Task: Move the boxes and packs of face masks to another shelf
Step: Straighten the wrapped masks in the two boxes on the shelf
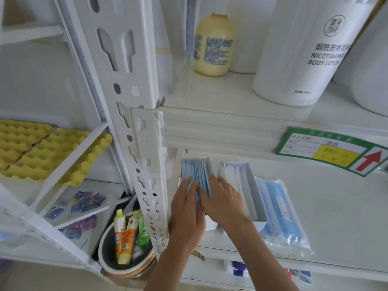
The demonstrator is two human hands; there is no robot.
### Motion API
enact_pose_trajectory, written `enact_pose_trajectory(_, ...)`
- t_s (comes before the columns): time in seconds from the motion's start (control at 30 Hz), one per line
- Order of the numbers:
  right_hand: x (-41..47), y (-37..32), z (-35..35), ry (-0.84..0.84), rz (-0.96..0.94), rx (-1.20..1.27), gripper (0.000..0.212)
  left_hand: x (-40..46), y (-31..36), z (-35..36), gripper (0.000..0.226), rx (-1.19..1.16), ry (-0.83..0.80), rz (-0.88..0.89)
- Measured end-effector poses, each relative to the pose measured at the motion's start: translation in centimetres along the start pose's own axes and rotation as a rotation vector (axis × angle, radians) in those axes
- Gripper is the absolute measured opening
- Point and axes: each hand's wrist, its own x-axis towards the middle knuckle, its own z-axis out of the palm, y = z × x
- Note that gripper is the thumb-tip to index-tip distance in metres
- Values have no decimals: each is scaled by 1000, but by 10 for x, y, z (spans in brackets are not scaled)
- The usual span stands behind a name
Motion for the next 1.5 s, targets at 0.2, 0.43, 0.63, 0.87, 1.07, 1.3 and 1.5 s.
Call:
enact_pose_trajectory(0.2,-10,21,17,108,-136,-106,33,2,1,1,42,133,-91,56)
enact_pose_trajectory(0.43,-19,33,23,167,-281,-175,34,4,6,6,39,20,-119,-131)
enact_pose_trajectory(0.63,-23,52,12,217,-213,157,44,19,3,-2,56,95,-148,-83)
enact_pose_trajectory(0.87,-27,105,-5,228,-64,-49,40,21,9,11,47,294,-204,-121)
enact_pose_trajectory(1.07,-28,102,7,158,3,-72,49,20,-9,7,51,292,-325,-39)
enact_pose_trajectory(1.3,-21,96,7,142,-9,108,54,24,0,3,61,345,-316,-2)
enact_pose_trajectory(1.5,-21,97,13,126,-18,18,57,19,12,13,50,494,-304,109)
